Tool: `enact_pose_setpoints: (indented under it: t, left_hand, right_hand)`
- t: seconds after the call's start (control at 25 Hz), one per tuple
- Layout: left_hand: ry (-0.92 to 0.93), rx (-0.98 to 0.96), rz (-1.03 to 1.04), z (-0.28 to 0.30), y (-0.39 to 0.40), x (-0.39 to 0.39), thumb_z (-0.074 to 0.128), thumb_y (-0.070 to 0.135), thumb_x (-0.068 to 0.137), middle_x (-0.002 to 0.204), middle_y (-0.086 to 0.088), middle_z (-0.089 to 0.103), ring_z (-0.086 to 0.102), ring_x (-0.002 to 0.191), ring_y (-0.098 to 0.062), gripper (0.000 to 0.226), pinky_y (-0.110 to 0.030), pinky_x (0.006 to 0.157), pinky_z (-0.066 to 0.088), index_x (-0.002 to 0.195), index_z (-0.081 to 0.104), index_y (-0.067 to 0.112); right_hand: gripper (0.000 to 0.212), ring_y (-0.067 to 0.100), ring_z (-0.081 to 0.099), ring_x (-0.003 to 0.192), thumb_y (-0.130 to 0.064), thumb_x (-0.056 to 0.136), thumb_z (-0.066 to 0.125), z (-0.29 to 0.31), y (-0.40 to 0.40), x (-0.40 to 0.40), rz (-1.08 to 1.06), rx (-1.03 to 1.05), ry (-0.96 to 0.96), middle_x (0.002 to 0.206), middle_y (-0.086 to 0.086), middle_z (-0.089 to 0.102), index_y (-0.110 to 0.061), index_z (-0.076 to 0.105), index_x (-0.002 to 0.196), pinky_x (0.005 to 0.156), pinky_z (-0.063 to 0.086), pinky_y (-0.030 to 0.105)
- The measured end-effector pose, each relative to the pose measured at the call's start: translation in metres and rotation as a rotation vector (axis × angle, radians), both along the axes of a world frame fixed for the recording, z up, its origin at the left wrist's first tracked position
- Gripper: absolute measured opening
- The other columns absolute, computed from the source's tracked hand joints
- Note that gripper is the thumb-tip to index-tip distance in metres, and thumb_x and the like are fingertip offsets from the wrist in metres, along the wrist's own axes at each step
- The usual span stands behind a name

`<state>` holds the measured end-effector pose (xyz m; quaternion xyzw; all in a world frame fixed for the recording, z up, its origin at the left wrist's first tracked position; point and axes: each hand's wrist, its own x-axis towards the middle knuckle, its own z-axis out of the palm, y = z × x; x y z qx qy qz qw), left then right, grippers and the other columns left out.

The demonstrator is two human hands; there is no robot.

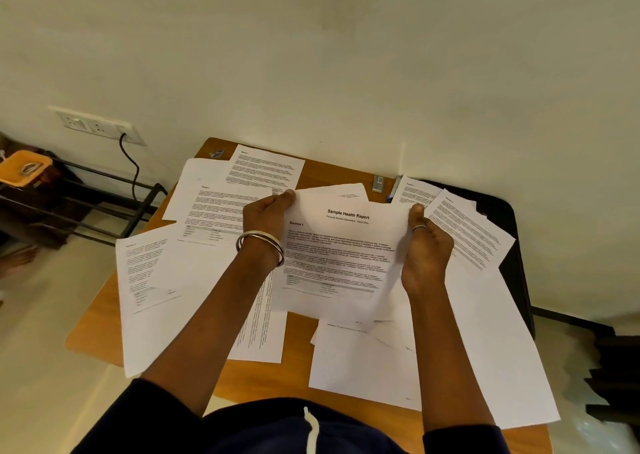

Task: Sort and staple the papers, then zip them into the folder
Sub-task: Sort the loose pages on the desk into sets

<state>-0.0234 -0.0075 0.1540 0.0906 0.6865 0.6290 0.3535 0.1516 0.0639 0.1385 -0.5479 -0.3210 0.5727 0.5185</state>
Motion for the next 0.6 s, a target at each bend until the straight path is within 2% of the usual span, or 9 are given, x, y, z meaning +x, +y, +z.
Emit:
enact_pose_setpoints:
  t: [0.12, 0.16, 0.28, 0.4, 0.48, 0.56, 0.6]
  left_hand:
    - [-0.012, -0.024, 0.005, 0.000, -0.002, -0.001, 0.064, 0.020, 0.086, 0.075, 0.008, 0.061, 0.054, 0.068, -0.012, 0.017, -0.020, 0.058, 0.036, 0.070, 0.060, 0.023]
    - [-0.028, -0.020, 0.011, 0.000, -0.003, -0.001, 0.064, 0.019, 0.086, 0.075, 0.008, 0.061, 0.054, 0.068, -0.013, 0.017, -0.020, 0.059, 0.037, 0.070, 0.060, 0.024]
    - [-0.045, -0.014, 0.035, 0.002, -0.004, -0.001, 0.063, 0.018, 0.087, 0.075, 0.010, 0.059, 0.053, 0.069, -0.013, 0.020, -0.020, 0.059, 0.037, 0.070, 0.057, 0.027]
    - [-0.042, -0.032, 0.060, 0.004, -0.005, -0.003, 0.062, 0.019, 0.088, 0.074, 0.012, 0.056, 0.050, 0.067, -0.010, 0.022, -0.019, 0.056, 0.034, 0.069, 0.053, 0.028]
    - [-0.050, -0.031, 0.061, 0.005, -0.005, -0.002, 0.062, 0.018, 0.087, 0.074, 0.011, 0.056, 0.051, 0.067, -0.010, 0.022, -0.019, 0.056, 0.034, 0.069, 0.054, 0.027]
    - [-0.061, -0.026, 0.062, 0.004, -0.004, 0.000, 0.062, 0.018, 0.087, 0.075, 0.011, 0.056, 0.051, 0.067, -0.010, 0.022, -0.018, 0.056, 0.034, 0.070, 0.054, 0.028]
    - [-0.059, -0.026, 0.062, 0.005, -0.004, 0.000, 0.062, 0.018, 0.088, 0.076, 0.012, 0.056, 0.051, 0.067, -0.010, 0.022, -0.018, 0.056, 0.034, 0.070, 0.054, 0.028]
  right_hand:
    - [0.023, 0.019, 0.055, 0.118, -0.016, 0.090, 0.064, -0.006, 0.001, -0.002, -0.010, 0.021, -0.069, 0.131, -0.002, 0.058, -0.029, 0.064, 0.072, 0.096, 0.047, 0.032]
    - [0.022, 0.020, 0.053, 0.121, -0.014, 0.089, 0.065, -0.007, 0.001, -0.003, -0.033, 0.021, -0.075, 0.132, 0.000, 0.058, -0.029, 0.064, 0.072, 0.099, 0.046, 0.034]
    - [0.029, 0.021, 0.058, 0.115, -0.014, 0.088, 0.066, -0.009, 0.001, -0.002, -0.045, -0.036, 0.023, 0.124, -0.002, 0.062, -0.031, 0.071, 0.066, 0.097, 0.048, 0.037]
    - [0.039, 0.022, 0.060, 0.112, -0.017, 0.090, 0.064, -0.012, 0.000, 0.001, 0.034, -0.063, 0.054, 0.129, 0.000, 0.061, -0.043, 0.073, 0.062, 0.095, 0.050, 0.043]
    - [0.033, 0.022, 0.057, 0.117, -0.017, 0.091, 0.062, -0.012, -0.002, -0.002, 0.028, -0.023, -0.031, 0.131, -0.002, 0.059, -0.036, 0.073, 0.066, 0.095, 0.049, 0.039]
    - [0.025, 0.019, 0.054, 0.118, -0.018, 0.093, 0.059, -0.010, -0.002, -0.005, 0.008, -0.007, -0.053, 0.125, -0.008, 0.057, -0.035, 0.064, 0.075, 0.092, 0.046, 0.029]
    - [0.023, 0.019, 0.053, 0.117, -0.020, 0.094, 0.059, -0.010, -0.001, -0.005, 0.007, -0.009, -0.054, 0.125, -0.009, 0.057, -0.036, 0.061, 0.078, 0.092, 0.045, 0.028]
